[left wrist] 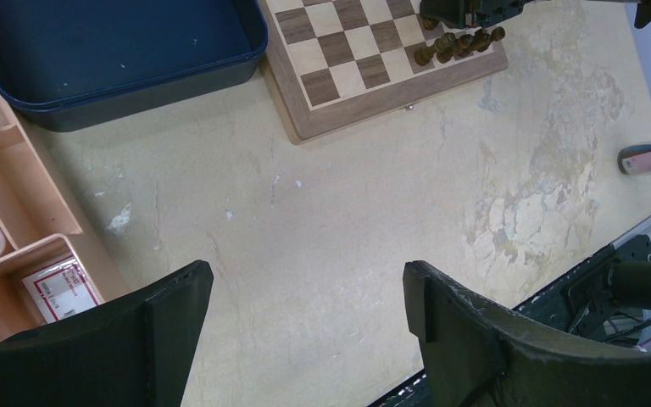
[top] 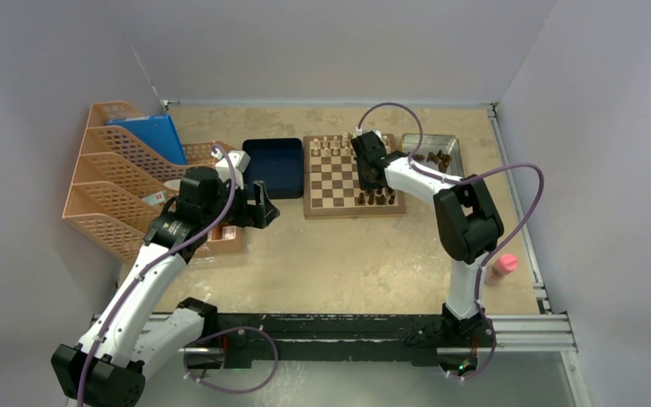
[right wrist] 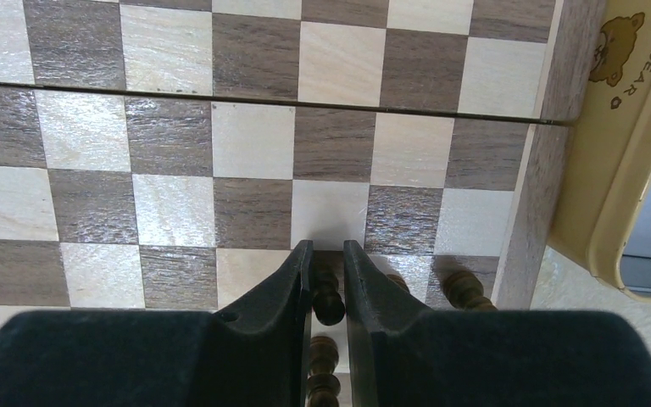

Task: Set up the chess pieces on the board
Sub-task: Place the chess piece on the chessboard.

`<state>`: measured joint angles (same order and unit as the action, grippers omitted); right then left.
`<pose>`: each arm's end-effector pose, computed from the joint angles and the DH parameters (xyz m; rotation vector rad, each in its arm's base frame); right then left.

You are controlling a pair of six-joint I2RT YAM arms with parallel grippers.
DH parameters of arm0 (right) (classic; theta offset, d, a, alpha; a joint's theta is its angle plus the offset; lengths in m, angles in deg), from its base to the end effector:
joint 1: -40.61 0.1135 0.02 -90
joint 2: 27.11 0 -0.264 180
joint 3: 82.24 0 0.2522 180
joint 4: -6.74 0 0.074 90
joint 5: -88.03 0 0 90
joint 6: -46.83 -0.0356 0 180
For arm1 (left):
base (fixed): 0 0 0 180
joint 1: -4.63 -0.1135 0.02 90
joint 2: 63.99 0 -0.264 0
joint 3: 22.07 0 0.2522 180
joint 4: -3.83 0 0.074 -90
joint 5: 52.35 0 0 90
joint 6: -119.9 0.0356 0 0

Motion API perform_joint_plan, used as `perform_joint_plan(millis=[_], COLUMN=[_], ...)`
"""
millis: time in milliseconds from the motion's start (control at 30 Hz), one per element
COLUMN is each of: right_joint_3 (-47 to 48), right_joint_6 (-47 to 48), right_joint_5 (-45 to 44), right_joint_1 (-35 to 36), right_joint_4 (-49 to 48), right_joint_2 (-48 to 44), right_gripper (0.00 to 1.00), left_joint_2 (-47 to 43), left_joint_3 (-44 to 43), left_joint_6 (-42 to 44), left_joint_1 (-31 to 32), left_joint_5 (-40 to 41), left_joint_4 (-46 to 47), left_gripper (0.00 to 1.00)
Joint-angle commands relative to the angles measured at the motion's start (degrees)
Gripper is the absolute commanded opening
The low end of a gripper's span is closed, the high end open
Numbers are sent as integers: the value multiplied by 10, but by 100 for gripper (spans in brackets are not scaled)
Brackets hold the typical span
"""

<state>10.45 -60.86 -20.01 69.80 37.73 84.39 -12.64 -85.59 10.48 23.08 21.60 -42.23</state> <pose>0.3765 0.1977 0.1954 -0.1009 2.3815 -0.0002 0.1785 -0.0699 0.3125 0.1473 2.2114 -0.6769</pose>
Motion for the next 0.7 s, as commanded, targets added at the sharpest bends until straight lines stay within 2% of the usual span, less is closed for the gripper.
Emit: perform_joint_plan(millis=[0,367,667], right_joint_3=[15,19,56], right_joint_6=[10,12,-1], right_joint_5=[4,20,14], right_joint_1=[1,0,0], right_joint_4=[-3,-3,19], right_joint_2=[-3,-4,-16], right_gripper=[22,23,29], left_joint_2=[-13,-17,-18], left_joint_3=[1,1,1], left_joint_6=[2,2,1], left_joint_1=[3,3,3], left_joint_5=[1,1,2], left_joint_4=[13,12,12], left_gripper=[83,83,83])
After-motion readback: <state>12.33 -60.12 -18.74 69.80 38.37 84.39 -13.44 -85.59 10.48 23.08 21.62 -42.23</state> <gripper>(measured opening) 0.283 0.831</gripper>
